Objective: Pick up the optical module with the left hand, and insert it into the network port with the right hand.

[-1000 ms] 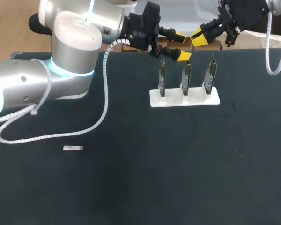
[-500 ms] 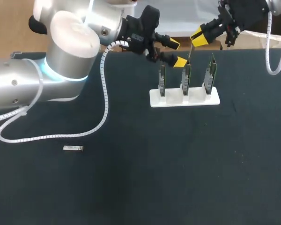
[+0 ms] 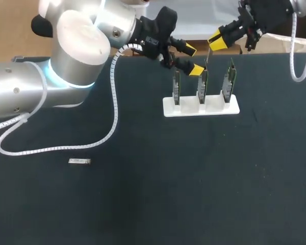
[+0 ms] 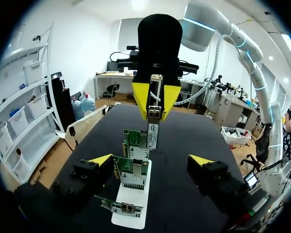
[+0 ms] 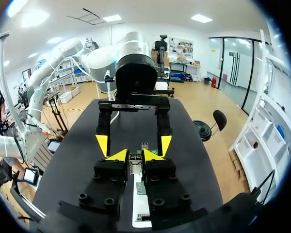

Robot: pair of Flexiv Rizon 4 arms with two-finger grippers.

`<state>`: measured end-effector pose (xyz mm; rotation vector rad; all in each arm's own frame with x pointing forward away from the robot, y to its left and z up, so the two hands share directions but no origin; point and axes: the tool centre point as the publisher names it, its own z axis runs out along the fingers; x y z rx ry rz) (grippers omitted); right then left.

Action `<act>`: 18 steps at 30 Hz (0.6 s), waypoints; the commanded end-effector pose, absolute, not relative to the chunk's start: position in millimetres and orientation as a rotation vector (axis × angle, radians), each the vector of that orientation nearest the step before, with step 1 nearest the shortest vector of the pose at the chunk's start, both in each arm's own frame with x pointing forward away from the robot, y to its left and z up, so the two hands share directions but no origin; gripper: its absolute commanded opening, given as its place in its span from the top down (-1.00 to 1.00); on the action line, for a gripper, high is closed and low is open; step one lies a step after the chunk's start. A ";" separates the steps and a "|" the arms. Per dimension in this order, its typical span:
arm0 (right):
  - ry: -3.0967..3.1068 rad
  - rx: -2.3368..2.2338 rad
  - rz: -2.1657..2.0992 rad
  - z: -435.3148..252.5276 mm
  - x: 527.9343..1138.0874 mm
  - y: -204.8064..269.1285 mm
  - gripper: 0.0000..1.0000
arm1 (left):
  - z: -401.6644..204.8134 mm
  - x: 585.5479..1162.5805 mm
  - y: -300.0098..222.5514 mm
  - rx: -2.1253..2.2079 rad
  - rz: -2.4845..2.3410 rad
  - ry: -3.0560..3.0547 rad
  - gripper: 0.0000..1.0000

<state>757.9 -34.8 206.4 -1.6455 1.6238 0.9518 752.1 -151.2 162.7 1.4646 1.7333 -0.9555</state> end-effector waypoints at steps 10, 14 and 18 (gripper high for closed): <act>1.631 -1.639 0.944 206.8 756.5 -37.9 1.00 | 154.5 760.3 -156.4 1.523 -0.964 1.740 -1.00; 1.633 -1.638 0.943 207.0 756.5 -38.7 1.00 | 152.7 760.7 -156.1 1.532 -0.964 1.741 -1.00; 1.635 -1.637 0.942 206.8 756.6 -39.3 1.00 | 150.3 760.9 -155.6 1.545 -0.965 1.744 -1.00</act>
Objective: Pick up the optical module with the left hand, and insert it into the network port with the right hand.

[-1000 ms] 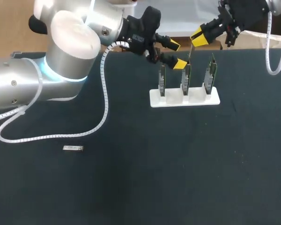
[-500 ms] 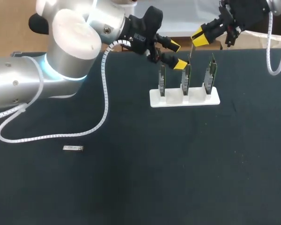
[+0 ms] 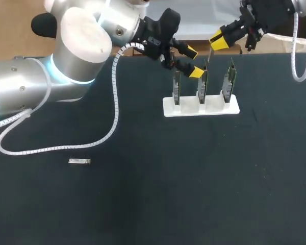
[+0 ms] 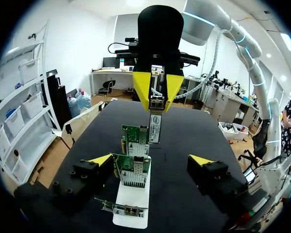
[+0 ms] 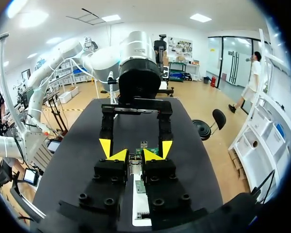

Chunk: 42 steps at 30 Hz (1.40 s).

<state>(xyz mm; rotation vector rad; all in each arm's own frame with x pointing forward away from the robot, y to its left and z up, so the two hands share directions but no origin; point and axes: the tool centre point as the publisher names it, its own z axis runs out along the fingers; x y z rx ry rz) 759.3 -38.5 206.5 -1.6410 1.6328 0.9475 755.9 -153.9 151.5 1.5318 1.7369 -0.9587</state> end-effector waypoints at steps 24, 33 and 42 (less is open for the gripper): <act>1.641 -1.654 0.940 205.5 757.4 -39.1 1.00 | 140.0 758.5 -154.9 1.555 -0.983 1.756 -1.00; 1.641 -1.654 0.943 202.6 759.6 -37.5 1.00 | 143.6 758.8 -157.1 1.574 -0.968 1.728 -1.00; 1.629 -1.672 0.946 196.1 762.9 -34.0 1.00 | 143.6 758.8 -157.1 1.574 -0.968 1.728 -1.00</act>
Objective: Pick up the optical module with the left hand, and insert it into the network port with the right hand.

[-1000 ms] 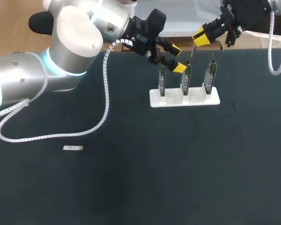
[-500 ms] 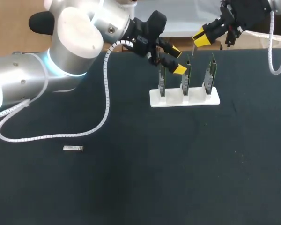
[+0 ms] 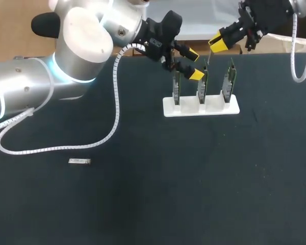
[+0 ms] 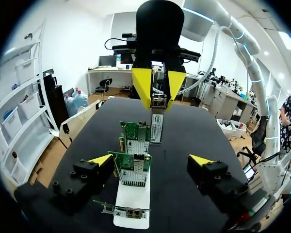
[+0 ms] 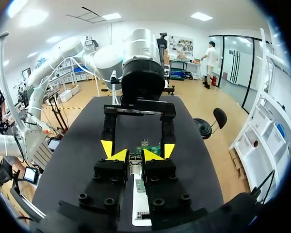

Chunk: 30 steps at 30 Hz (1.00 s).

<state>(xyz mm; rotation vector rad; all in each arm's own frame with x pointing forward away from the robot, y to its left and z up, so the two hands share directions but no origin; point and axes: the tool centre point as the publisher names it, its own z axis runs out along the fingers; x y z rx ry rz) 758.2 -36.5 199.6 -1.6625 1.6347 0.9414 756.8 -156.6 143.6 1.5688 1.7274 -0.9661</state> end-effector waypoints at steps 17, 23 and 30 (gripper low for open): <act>1.600 -1.751 0.904 184.9 773.1 -32.8 1.00 | 143.6 758.8 -157.1 1.574 -0.968 1.728 -1.00; 1.600 -1.752 0.905 183.7 771.4 -33.3 1.00 | 143.6 758.8 -157.1 1.574 -0.968 1.728 -1.00; 1.612 -1.740 0.915 180.7 766.5 -31.5 1.00 | 143.6 758.8 -157.1 1.574 -0.968 1.728 -1.00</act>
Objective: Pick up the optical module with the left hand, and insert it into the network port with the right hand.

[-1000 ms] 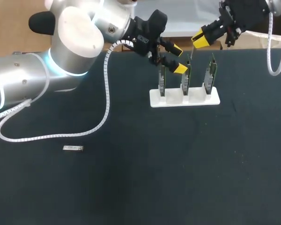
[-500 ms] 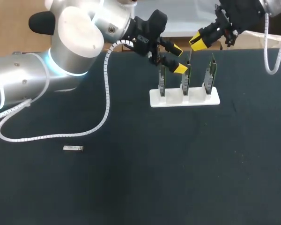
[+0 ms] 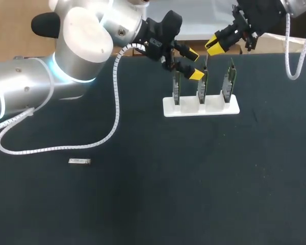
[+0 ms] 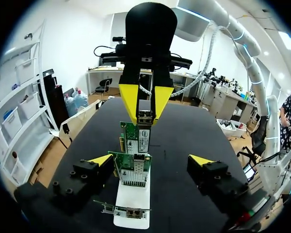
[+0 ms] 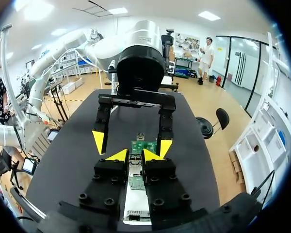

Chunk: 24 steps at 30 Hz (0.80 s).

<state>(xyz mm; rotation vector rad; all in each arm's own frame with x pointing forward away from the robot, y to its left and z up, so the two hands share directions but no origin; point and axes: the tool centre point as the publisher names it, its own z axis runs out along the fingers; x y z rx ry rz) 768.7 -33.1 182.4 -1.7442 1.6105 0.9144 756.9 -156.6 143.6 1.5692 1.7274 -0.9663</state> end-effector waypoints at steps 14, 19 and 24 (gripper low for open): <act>1.604 -1.757 0.882 179.7 763.8 -25.9 1.00 | 143.6 758.8 -157.1 1.574 -0.968 1.728 -1.00; 1.602 -1.758 0.868 179.9 764.0 -25.7 1.00 | 143.6 758.8 -157.1 1.574 -0.968 1.728 -1.00; 1.605 -1.768 0.853 179.3 765.0 -27.4 1.00 | 143.6 758.8 -157.1 1.574 -0.968 1.728 -1.00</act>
